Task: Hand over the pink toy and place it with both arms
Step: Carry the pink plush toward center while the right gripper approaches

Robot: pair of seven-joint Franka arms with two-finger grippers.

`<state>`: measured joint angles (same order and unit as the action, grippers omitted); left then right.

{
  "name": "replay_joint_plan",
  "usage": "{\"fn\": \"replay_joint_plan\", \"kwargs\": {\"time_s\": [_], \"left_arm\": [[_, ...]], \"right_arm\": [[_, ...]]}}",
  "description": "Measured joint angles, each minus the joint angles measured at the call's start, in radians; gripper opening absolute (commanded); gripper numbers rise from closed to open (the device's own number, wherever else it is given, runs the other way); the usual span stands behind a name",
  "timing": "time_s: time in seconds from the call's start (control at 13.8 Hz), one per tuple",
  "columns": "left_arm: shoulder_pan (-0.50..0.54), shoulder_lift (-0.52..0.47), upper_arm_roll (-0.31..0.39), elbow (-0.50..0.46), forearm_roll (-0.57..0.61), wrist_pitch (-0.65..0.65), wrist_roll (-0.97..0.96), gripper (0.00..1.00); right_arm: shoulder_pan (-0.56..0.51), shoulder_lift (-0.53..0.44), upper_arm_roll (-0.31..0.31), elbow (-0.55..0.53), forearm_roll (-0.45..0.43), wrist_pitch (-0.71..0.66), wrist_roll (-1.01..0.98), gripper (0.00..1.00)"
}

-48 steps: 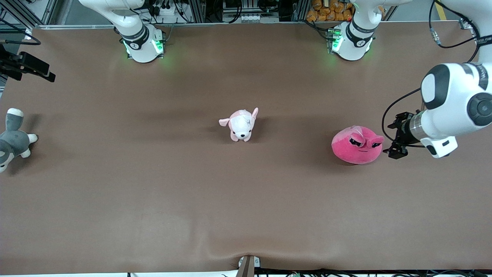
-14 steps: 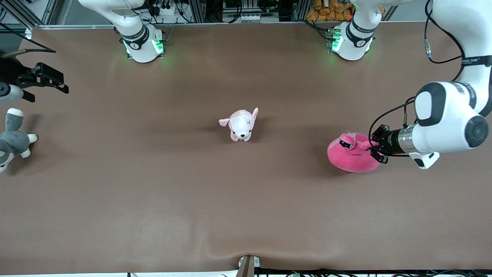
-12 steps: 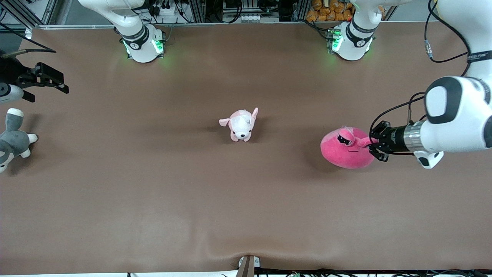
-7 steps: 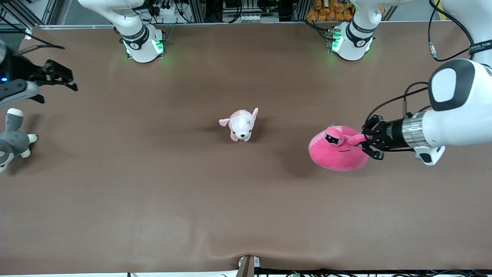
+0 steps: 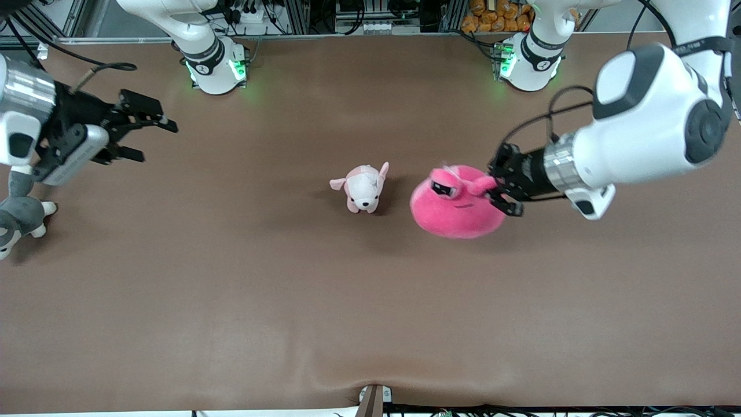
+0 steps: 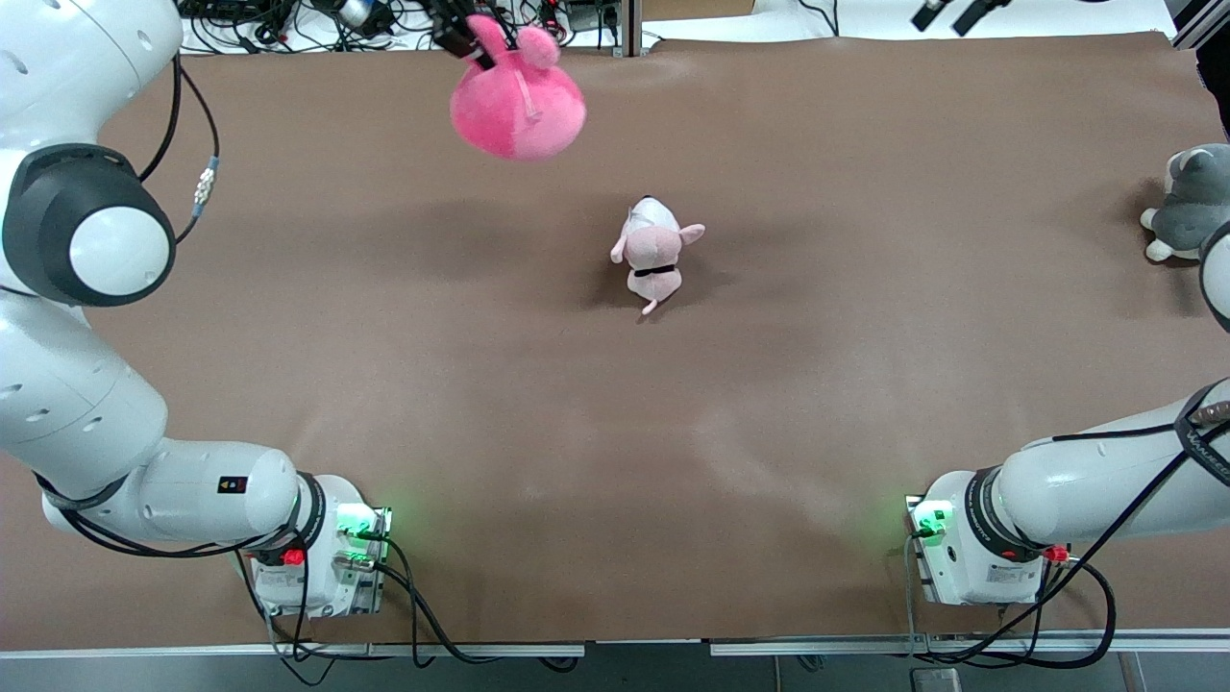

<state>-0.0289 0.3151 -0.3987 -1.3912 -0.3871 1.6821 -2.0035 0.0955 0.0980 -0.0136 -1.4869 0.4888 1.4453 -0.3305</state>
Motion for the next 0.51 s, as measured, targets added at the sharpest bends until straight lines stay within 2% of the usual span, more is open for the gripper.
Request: {"fn": "replay_joint_plan", "kwargs": {"time_s": [0.15,0.51], "left_arm": [[-0.011,-0.003,-0.038,0.022,0.0,0.001,-0.061,0.0],[-0.085,-0.003,-0.045,0.03,0.0,0.046,-0.153,0.0]], "right_arm": [[0.039,0.019,0.002,0.001,0.027,0.063,-0.007,1.0],[0.177,0.027,0.005,0.001,0.039,0.219,-0.005,1.0]]}}
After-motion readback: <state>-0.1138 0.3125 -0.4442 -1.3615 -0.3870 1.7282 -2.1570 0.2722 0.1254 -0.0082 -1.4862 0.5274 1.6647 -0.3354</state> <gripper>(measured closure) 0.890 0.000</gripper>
